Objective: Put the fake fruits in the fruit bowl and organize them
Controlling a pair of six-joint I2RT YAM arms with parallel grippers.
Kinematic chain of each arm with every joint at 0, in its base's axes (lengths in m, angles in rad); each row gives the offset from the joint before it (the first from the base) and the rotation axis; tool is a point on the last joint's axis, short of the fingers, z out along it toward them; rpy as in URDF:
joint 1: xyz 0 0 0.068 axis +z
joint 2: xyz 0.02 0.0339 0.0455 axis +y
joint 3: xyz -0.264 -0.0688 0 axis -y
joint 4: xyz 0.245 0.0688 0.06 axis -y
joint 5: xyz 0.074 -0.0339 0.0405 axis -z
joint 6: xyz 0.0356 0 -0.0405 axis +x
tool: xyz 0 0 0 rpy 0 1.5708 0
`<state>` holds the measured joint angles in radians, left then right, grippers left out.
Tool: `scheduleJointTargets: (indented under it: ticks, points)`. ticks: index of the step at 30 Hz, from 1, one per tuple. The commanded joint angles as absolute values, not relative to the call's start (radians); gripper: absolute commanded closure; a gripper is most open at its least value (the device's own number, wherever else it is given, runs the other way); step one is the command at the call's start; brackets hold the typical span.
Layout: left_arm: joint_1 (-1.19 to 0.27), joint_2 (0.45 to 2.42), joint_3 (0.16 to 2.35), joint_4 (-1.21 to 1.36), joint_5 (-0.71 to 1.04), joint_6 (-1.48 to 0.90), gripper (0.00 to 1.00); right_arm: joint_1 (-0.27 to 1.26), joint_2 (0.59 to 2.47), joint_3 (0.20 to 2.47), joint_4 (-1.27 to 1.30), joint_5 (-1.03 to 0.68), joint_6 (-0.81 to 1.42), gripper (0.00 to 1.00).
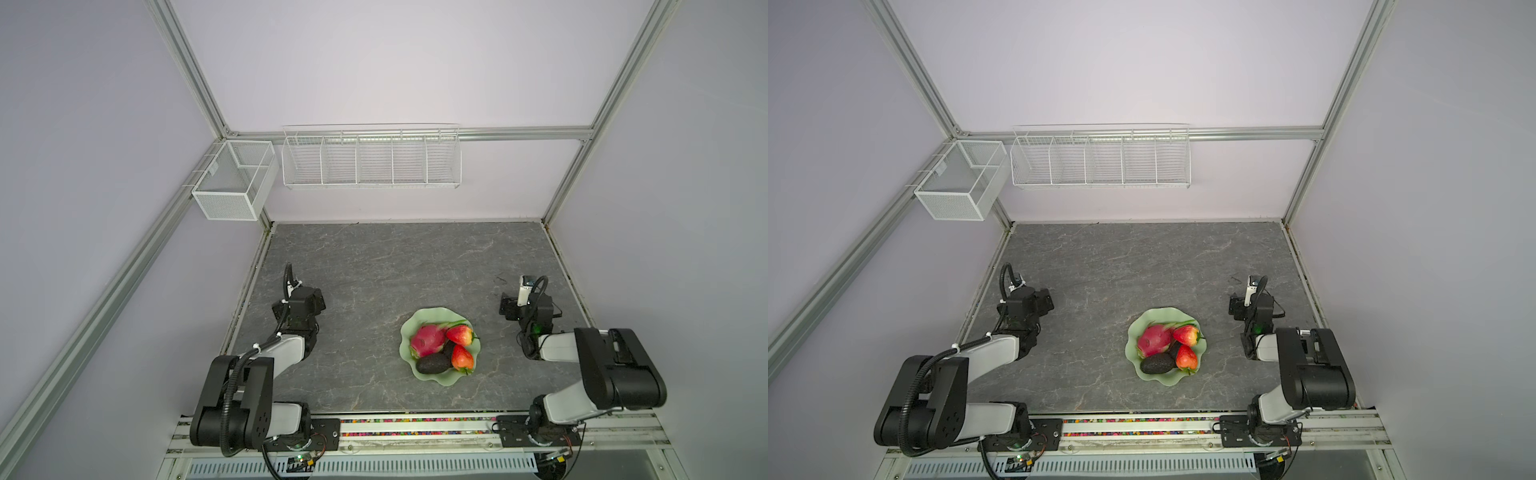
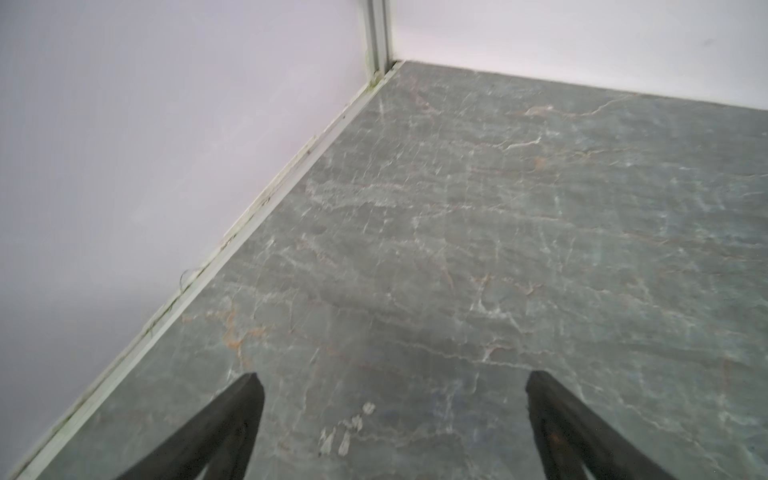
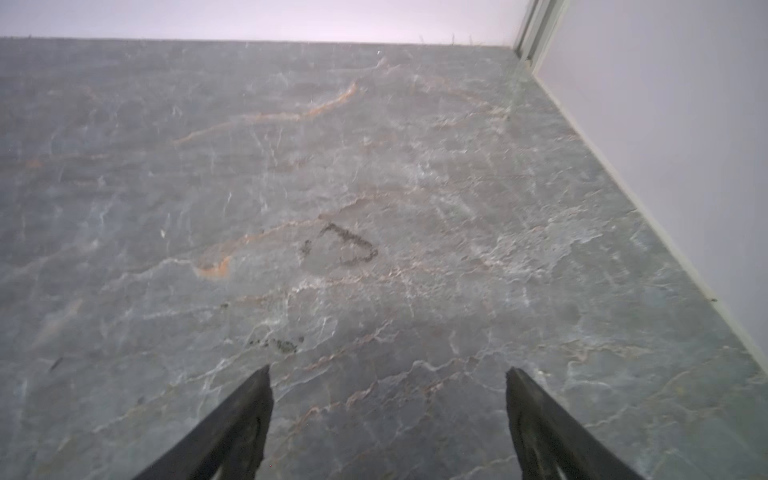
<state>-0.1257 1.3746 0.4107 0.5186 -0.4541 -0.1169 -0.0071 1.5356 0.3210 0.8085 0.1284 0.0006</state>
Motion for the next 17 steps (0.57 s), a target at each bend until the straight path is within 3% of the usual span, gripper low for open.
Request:
scheduleJointTargets:
  ticks: [1, 2, 4, 7, 9, 11, 17]
  points:
    - [-0.095, 1.48, 0.346, 0.887, -0.356, -0.046, 0.01, -0.01, 1.548, 0.377, 0.912, 0.039, -0.034, 0.12]
    - [-0.078, 1.582, 0.329, 1.086, -0.321, -0.008, 0.01, -0.014, 1.536, 0.375, 0.9, 0.05, -0.027, 0.12]
    - [-0.074, 1.487, 0.382, 0.828, -0.291, -0.048, 0.01, -0.005, 1.528, 0.387, 0.859, 0.072, -0.031, 0.12]
    - [-0.072, 1.557, 0.363, 0.985, -0.322, -0.032, 0.01, 0.003, 1.528, 0.39, 0.851, 0.086, -0.034, 0.12]
    - [-0.071, 1.499, 0.392, 0.821, -0.333, -0.064, 0.0, 0.002, 1.527, 0.39, 0.85, 0.086, -0.035, 0.12]
    - [-0.071, 1.557, 0.37, 0.963, -0.345, -0.04, 0.01, 0.002, 1.53, 0.392, 0.852, 0.085, -0.033, 0.12]
    - [-0.072, 1.532, 0.402, 0.856, -0.336, -0.041, 0.01, 0.003, 1.525, 0.387, 0.855, 0.09, -0.035, 0.12]
